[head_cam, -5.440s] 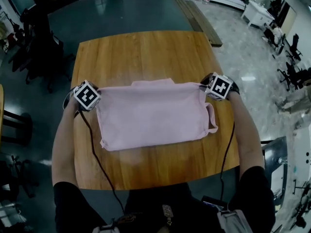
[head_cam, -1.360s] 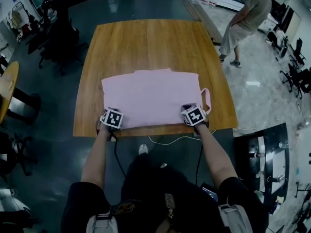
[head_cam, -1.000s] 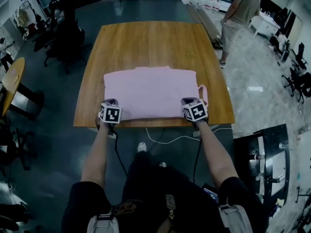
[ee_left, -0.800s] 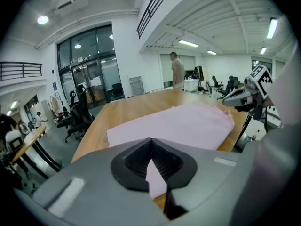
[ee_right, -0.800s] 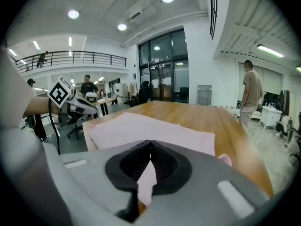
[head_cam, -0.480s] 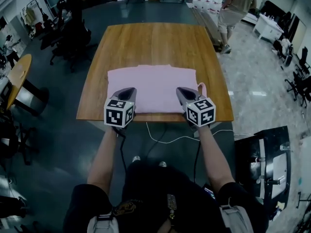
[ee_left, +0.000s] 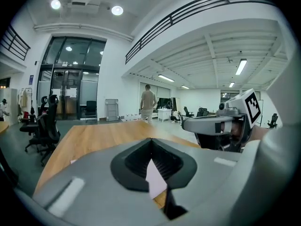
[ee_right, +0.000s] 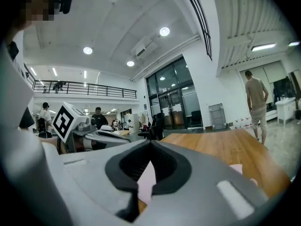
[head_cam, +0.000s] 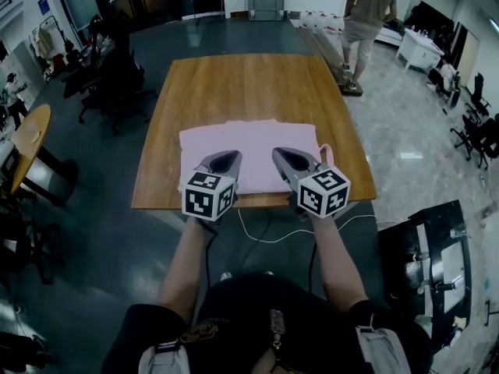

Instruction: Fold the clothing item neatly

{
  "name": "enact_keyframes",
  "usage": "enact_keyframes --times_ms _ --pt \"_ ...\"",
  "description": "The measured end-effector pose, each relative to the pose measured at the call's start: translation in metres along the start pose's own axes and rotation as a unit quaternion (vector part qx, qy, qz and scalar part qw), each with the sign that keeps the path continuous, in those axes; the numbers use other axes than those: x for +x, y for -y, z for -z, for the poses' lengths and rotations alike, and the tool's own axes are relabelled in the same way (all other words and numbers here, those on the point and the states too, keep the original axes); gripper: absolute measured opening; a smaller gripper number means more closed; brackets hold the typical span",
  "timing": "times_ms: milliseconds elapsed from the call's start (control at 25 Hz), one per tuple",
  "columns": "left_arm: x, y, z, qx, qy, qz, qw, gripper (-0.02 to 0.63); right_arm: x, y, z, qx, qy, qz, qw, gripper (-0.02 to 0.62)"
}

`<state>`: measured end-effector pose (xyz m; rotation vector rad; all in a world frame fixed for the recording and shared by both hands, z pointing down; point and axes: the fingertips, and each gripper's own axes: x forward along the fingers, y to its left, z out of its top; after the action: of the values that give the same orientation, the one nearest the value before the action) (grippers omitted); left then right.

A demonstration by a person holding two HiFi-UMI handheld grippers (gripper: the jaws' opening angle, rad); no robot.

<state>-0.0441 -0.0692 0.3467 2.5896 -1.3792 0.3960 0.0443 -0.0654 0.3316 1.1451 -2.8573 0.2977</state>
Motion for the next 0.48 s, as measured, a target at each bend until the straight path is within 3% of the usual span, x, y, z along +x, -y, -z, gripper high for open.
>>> enact_keyframes --times_ms 480 --pt "-0.014 0.012 -0.019 0.013 0.027 0.046 0.9985 0.007 0.004 -0.036 -0.021 0.003 0.026 -0.005 1.000 0.002"
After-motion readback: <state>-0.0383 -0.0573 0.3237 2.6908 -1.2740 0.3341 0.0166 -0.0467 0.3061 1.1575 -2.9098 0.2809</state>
